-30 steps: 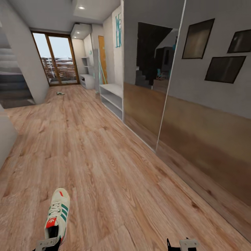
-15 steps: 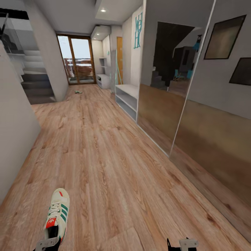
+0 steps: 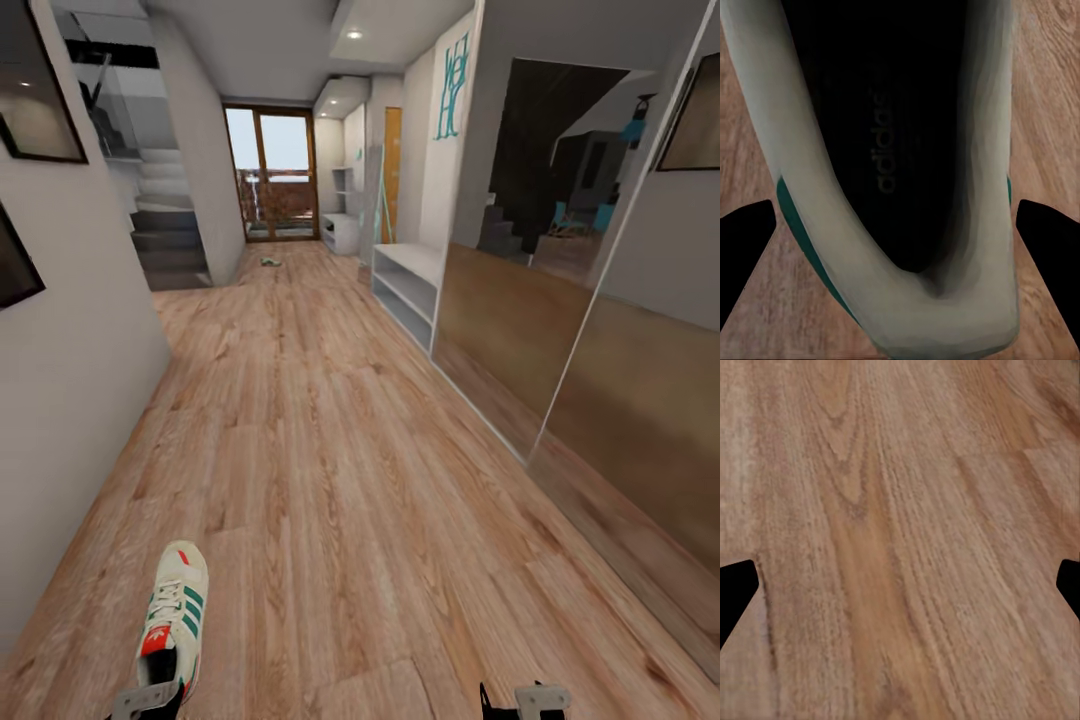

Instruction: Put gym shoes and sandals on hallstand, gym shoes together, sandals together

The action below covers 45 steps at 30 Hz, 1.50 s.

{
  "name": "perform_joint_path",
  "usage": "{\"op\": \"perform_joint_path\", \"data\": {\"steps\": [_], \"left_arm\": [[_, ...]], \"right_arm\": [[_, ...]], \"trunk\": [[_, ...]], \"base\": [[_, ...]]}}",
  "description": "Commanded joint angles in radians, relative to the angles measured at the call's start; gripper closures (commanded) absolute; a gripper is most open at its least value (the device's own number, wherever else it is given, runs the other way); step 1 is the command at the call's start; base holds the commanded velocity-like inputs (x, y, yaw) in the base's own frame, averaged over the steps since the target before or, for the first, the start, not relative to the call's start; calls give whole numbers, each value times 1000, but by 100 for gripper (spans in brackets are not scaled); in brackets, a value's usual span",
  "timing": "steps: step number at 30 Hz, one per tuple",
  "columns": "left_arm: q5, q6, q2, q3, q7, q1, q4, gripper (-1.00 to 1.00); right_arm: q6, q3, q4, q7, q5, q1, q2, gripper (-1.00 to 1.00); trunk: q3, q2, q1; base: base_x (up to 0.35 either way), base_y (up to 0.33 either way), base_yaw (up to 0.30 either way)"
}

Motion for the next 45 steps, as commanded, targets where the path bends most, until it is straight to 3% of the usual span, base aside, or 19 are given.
{"op": "perform_joint_path", "data": {"steps": [1, 9, 33, 45], "left_arm": [[4, -1, -1, 6, -10, -1, 1, 100], [5, -1, -2, 6, -10, -1, 0, 100], [6, 0, -3, 6, -7, -1, 1, 100], [7, 1, -3, 6, -7, -1, 1, 100]], "right_arm": [[-1, 8, 0, -10, 4, 0, -1, -100], [0, 9, -6, -9, 4, 0, -1, -100], [0, 9, -8, -9, 4, 0, -1, -100], [1, 7, -9, -8, 4, 0, -1, -100]], "trunk": [[0, 0, 0], [8, 0, 0], [35, 0, 0], [37, 0, 0]], "base": [[0, 0, 240], [131, 0, 223], [335, 0, 207], [339, 0, 37]]}}
